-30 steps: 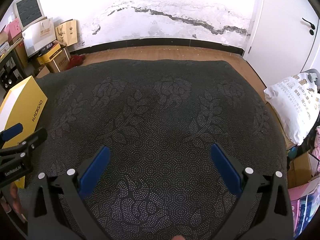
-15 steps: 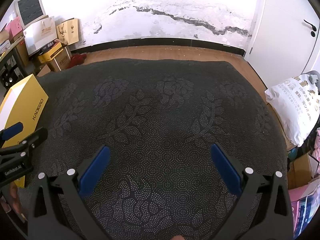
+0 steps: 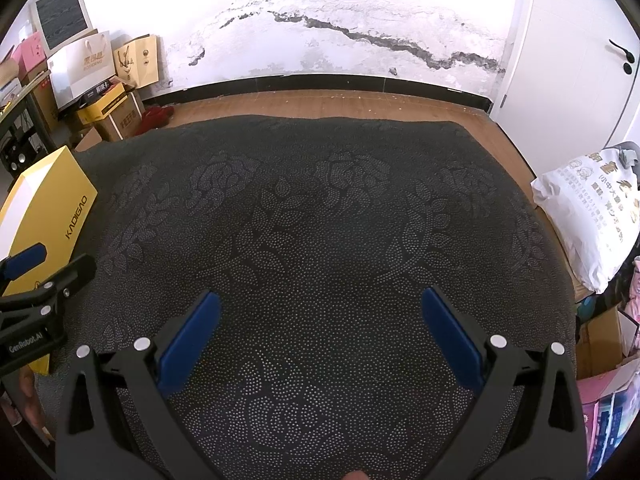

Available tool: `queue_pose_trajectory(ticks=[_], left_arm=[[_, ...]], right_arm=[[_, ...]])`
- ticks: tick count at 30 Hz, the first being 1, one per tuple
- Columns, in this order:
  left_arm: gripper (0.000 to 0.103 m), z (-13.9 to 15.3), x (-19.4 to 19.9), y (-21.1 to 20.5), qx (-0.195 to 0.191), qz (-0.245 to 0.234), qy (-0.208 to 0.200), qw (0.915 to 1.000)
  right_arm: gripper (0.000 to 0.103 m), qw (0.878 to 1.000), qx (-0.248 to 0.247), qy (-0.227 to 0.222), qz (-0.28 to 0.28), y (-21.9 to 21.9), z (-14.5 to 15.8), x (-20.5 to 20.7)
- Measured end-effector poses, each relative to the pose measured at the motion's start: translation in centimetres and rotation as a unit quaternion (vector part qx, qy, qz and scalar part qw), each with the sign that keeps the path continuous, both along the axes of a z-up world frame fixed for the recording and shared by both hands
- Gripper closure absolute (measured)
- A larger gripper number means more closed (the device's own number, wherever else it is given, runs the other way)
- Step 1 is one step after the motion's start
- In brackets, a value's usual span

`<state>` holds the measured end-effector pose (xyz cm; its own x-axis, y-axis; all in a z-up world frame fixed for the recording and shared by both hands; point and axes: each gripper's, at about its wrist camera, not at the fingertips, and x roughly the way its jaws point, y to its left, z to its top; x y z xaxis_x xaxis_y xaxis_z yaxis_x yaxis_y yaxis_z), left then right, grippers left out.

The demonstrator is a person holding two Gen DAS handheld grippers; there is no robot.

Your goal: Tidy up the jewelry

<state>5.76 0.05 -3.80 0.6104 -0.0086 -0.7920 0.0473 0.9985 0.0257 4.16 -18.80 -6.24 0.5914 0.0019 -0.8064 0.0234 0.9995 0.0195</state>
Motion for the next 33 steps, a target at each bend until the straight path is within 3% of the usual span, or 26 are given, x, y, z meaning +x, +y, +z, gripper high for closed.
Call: queue_pose_trajectory(ticks=[33], left_arm=[[0.006,0.04,-0.07,-0.06,0.001,0.001,0.000,1.0000]], right_arm=[[0.006,1.000,-0.003,0.000,0.002,0.07,-0.06,-0.14]])
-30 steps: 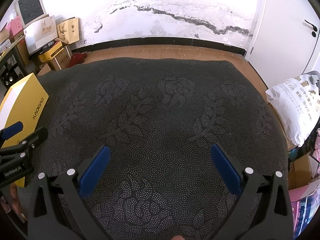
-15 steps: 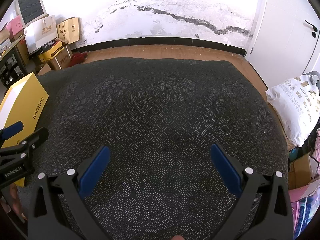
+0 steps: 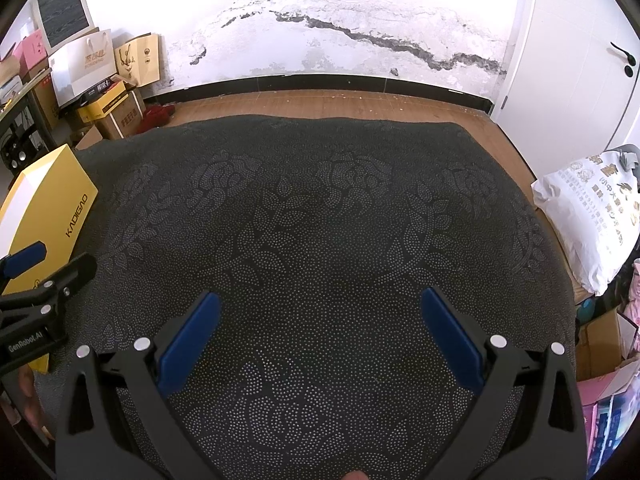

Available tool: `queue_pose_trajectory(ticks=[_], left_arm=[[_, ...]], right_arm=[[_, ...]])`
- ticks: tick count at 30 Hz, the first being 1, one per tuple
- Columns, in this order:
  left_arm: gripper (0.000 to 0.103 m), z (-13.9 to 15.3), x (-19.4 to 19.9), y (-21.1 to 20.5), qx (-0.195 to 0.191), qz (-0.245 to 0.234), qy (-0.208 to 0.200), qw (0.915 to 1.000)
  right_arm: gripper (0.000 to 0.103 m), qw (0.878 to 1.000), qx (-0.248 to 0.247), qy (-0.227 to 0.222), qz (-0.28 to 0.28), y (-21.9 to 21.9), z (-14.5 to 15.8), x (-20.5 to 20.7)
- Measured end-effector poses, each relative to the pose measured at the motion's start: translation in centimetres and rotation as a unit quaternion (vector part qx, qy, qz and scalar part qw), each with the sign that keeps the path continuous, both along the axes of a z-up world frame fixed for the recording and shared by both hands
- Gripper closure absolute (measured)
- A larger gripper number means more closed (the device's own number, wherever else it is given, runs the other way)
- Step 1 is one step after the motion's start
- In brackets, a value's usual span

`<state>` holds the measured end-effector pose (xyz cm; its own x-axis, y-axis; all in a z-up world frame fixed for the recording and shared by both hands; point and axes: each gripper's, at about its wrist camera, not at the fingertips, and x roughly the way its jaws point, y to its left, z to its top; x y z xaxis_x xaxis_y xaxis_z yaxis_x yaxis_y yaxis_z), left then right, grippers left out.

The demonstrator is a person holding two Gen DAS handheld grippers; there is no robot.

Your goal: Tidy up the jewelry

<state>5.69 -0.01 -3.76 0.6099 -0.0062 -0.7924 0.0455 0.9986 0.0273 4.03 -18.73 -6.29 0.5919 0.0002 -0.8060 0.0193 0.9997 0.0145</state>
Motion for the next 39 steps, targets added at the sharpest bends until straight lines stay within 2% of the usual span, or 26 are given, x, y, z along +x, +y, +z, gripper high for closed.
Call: queue_pose_trajectory(ticks=[14,20,27,34,39], left_arm=[[0.006,0.1,0.0,0.2,0.001,-0.001,-0.002,1.0000],[0.006,0.1,0.0,0.4,-0.010,-0.003,0.002,0.9999],[0.006,0.3,-0.3,0.0,-0.014,-0.014,-0.008,0.9998],[0.006,1.1,-0.9,-0.2,-0.011,-0.009,-0.042,0.9990],[0.006,1.2,-0.8,-0.2,-0.010,-0.008,-0.043,0.9990]], right_arm=[[0.006,1.000,-0.003,0.002,0.004,0.3,0.0,0.1],[0.006,1.000,-0.005,0.002,0.005,0.5,0.0,0.2],[0.006,1.000,-0.007,0.002,0.004,0.6,0.0,0.3],[0.006,1.000,-0.010,-0.001,0.002,0.5,0.1,0.2],[0.006,1.000,-0.010,-0.001,0.002,0.5,0.0,0.2]])
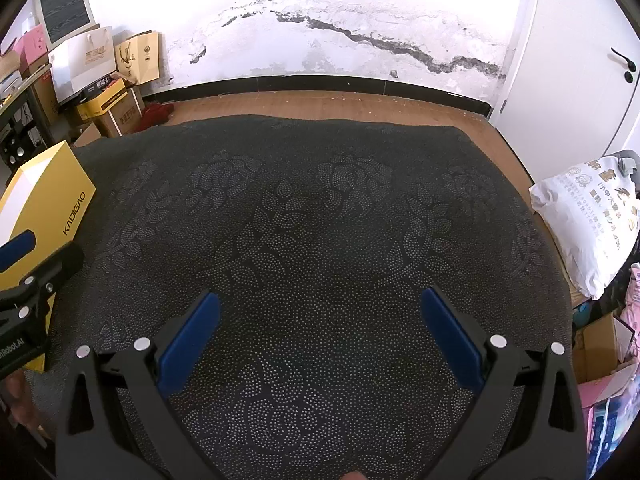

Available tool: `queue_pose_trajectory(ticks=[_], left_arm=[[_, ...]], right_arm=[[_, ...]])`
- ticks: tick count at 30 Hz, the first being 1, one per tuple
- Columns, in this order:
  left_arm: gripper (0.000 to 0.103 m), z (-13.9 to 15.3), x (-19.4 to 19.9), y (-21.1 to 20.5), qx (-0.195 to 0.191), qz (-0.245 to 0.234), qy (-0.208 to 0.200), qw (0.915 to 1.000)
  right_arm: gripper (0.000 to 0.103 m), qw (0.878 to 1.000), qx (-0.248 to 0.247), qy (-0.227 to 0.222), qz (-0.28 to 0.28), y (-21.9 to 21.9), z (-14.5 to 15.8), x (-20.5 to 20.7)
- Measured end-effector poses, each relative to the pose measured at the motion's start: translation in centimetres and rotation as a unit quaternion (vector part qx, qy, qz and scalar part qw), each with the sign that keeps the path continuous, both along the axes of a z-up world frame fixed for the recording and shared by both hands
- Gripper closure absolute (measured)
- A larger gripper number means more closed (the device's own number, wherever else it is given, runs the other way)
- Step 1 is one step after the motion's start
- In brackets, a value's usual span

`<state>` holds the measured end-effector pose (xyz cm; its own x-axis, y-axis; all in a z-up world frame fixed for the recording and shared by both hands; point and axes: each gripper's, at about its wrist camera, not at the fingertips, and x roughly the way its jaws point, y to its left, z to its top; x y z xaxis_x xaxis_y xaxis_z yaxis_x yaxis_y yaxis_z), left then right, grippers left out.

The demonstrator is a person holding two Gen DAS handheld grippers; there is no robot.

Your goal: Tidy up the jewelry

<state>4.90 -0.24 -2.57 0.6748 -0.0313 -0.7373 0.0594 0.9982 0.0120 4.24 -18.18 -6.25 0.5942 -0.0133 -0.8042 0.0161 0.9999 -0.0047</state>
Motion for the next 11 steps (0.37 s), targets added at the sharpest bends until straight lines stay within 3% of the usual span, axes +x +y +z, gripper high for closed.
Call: queue_pose_trajectory(ticks=[11], left_arm=[[0.006,-0.18,-0.03,-0.25,0.024,0.001,-0.001,0.9997]], right_arm=[[0.006,1.000,0.002,-0.001,-0.003,-0.11,-0.07,0.05]])
